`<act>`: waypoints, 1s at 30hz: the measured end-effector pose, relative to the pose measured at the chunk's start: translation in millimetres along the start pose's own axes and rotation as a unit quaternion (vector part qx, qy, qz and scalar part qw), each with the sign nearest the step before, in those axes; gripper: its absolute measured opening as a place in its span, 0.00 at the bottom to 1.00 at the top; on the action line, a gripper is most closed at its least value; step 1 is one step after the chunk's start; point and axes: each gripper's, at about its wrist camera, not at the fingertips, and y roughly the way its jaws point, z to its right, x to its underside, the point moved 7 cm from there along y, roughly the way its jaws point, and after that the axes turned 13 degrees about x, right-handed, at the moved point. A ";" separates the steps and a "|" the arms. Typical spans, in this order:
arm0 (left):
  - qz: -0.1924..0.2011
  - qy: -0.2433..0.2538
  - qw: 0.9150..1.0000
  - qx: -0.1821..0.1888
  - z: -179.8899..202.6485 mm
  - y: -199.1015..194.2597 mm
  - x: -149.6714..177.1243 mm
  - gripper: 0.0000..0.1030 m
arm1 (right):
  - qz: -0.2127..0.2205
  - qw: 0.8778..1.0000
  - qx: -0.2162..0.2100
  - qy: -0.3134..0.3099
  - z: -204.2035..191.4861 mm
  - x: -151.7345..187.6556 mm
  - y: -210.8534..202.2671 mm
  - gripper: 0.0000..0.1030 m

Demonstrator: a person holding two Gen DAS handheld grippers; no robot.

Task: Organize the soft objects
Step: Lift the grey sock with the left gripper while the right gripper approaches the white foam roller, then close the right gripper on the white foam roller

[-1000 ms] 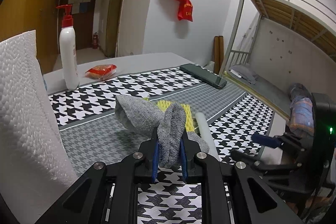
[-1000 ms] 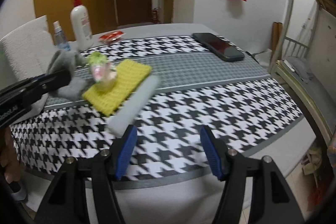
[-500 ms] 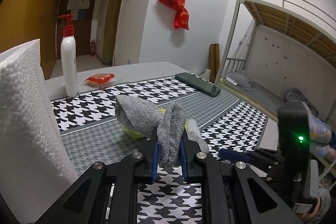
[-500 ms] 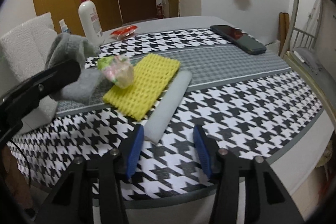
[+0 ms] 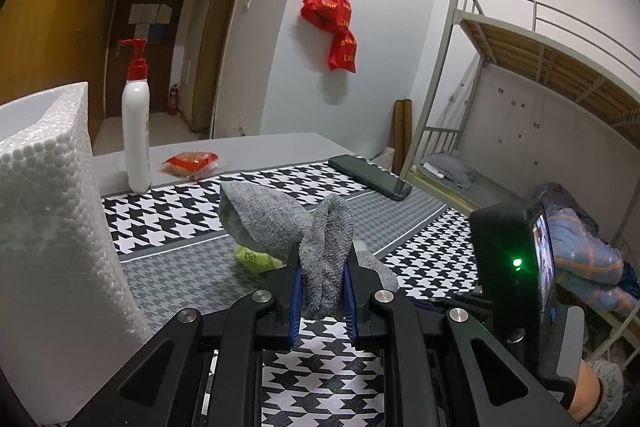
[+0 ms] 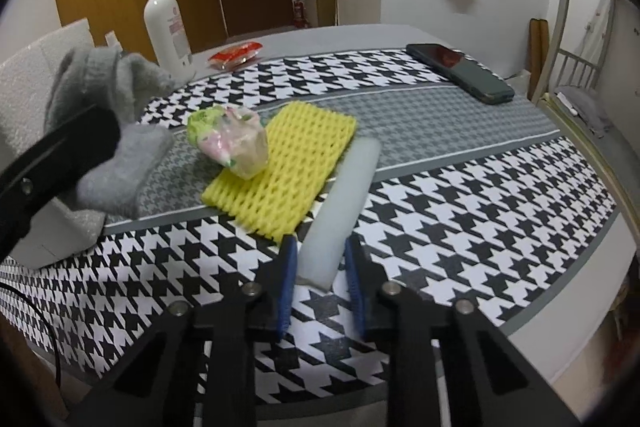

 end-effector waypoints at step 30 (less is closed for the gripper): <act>0.027 0.047 0.998 -0.018 27.9 -34.6 -9.6 0.18 | 0.092 0.993 -0.052 0.053 36.5 -13.7 -85.0 0.11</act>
